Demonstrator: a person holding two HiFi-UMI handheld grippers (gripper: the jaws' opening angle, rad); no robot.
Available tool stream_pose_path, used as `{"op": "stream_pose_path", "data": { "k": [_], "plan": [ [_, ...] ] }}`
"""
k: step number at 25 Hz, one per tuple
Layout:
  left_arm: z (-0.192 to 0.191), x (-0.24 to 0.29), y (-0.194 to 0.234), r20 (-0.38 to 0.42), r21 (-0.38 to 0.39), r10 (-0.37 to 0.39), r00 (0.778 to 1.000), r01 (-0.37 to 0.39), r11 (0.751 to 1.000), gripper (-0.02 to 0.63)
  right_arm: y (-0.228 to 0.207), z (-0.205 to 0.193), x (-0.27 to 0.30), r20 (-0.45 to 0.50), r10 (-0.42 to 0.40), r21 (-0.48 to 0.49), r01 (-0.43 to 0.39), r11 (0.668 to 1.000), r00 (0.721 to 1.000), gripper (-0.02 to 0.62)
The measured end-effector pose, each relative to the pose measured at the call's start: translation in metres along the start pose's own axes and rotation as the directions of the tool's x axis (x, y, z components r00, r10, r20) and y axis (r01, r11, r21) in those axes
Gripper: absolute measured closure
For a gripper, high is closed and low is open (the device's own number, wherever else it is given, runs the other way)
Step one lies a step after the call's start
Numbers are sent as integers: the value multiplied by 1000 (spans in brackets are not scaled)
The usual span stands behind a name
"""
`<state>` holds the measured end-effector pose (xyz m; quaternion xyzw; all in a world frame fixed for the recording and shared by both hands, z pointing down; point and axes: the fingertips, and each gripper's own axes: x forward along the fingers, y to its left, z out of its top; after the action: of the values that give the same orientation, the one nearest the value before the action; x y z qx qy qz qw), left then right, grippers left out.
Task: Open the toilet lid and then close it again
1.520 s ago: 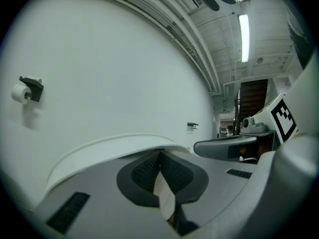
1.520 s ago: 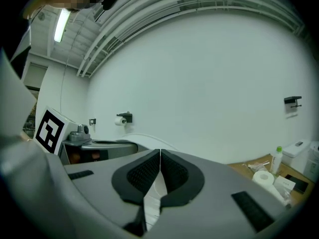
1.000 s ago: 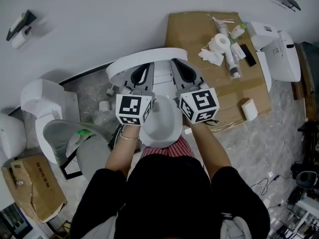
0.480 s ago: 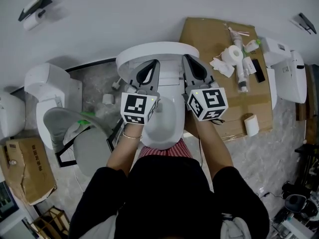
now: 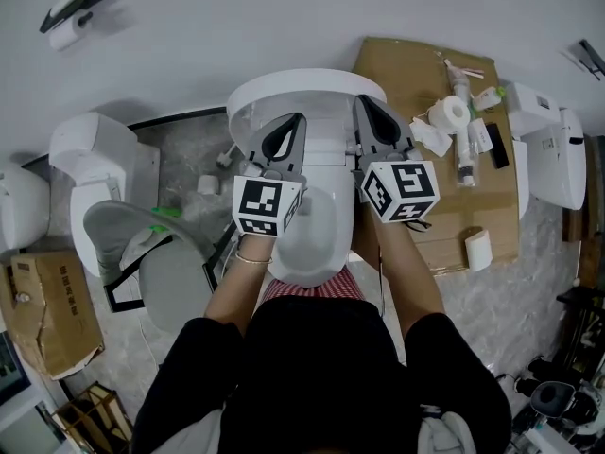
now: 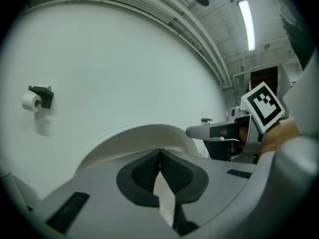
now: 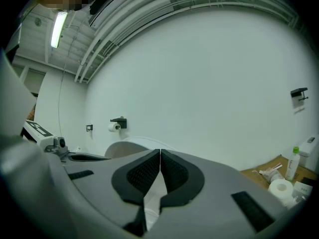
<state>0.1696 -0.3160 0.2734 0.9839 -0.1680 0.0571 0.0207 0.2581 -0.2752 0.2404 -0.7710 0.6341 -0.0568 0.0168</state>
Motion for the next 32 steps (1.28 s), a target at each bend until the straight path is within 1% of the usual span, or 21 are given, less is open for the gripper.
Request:
{"op": "stream_pose_path", "data": {
  "k": [11,19,32],
  "plan": [
    [1,7,17,4,-1,19,1000,-19,1000,603,-11,4,25,14,-12,0,12,1000,1000,574],
    [-2,12,21,2,-2,25,1000,-25,1000,603,-20,6,41,16,-9,-4,10,1000,1000,574],
    [-7,8,37,-7,-12,74,997,-74,997,603,-34,7,71,15,6,-10,-6,1000,1000,574]
  ]
}}
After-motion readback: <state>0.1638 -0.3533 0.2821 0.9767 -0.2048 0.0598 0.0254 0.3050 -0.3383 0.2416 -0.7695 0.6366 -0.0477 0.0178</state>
